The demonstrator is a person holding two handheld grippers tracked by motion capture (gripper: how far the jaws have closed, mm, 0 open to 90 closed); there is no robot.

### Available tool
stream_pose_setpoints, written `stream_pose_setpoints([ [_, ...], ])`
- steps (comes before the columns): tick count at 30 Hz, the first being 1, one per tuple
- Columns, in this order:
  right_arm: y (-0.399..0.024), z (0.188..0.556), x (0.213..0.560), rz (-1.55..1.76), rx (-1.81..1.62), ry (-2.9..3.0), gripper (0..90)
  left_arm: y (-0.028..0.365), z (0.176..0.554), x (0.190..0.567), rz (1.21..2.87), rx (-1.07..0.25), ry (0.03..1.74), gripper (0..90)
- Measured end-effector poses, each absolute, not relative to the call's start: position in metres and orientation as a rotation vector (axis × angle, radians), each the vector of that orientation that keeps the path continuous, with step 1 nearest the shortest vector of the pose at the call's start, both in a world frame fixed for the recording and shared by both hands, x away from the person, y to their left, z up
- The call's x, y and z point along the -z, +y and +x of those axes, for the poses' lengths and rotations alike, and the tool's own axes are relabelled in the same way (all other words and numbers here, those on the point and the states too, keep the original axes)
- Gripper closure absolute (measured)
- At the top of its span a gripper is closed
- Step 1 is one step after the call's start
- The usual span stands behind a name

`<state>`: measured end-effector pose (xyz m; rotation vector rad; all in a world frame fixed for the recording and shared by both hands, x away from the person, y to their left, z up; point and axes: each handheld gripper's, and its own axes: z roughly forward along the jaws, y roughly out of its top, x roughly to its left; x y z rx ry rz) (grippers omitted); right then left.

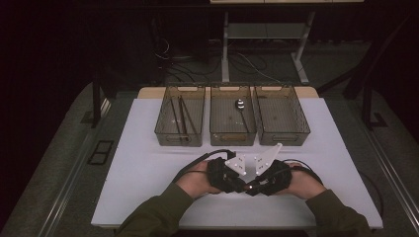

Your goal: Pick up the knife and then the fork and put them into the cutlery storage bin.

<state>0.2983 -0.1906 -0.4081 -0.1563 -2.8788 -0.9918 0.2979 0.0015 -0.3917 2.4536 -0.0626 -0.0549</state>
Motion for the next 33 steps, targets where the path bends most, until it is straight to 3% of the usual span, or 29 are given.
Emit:
stream_pose_setpoints([
  [11,-0.206,0.307,0.412,-0.246,0.996,-2.918,75.6,0.041,0.302,0.392,2.288,0.043,0.149,60.2],
  [26,-0.244,0.323,0.405,-0.576,1.073,-2.932,75.5,0.116,0.292,0.403,2.131,-0.165,0.456,39.2],
  [33,-0.254,0.324,0.397,-0.708,1.16,-2.876,75.5,0.141,0.283,0.414,2.084,-0.172,0.564,29.9],
])
